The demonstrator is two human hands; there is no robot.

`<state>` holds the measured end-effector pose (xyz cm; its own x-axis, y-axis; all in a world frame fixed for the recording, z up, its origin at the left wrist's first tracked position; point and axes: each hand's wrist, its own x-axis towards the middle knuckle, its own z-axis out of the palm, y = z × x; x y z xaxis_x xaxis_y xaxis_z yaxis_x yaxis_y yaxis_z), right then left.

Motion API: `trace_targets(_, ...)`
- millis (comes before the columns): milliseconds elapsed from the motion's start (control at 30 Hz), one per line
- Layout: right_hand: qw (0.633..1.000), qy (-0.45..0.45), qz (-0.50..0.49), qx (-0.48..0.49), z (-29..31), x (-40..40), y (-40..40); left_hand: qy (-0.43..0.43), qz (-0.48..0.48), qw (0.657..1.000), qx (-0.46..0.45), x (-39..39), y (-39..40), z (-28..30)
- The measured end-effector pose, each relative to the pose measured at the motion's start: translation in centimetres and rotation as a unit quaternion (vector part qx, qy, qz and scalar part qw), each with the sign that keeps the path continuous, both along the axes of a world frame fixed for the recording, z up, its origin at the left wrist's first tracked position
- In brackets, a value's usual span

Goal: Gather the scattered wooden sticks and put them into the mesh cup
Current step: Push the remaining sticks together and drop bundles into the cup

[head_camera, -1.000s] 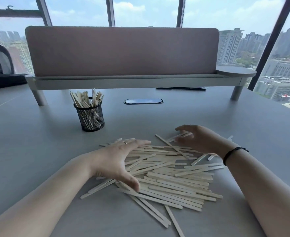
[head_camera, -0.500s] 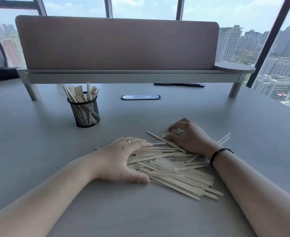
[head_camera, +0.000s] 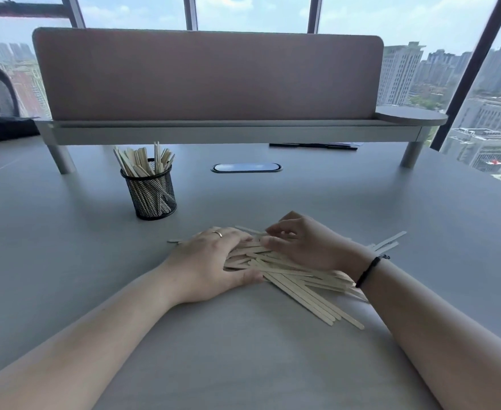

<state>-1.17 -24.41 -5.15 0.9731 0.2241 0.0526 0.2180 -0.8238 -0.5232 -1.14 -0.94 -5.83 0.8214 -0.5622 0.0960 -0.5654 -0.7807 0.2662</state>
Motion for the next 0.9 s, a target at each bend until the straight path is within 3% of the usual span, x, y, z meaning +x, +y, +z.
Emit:
trace_targets(233, 0.999, -0.024, 0.011, -0.027, 0.5, -0.4, -0.3, 0.003, 0.023, 1.000, -0.001, 0.5, 0.5, 0.1)
trace_targets(367, 0.991, -0.047, -0.086, -0.090, 1.3, 0.0, -4.2, 0.009, 0.031, 0.999, 0.015, 0.8, 1.4, 0.4)
trace_targets(467, 0.971, -0.003, -0.199, -0.135, 1.0, 0.2, -7.3, 0.002, 0.033, 0.999, 0.025, 1.0, 2.1, 0.6)
trace_targets(600, 0.963, 0.070, -0.242, -0.099, -0.1, 0.0, -7.9, 0.002, 0.020, 0.999, 0.035, 1.0, 2.1, 0.7)
trace_targets(900, 0.984, 0.058, -0.167, 0.036, 1.3, 0.1, 0.0, 0.045, -0.020, 0.997, 0.051, 1.9, 0.9, -0.1)
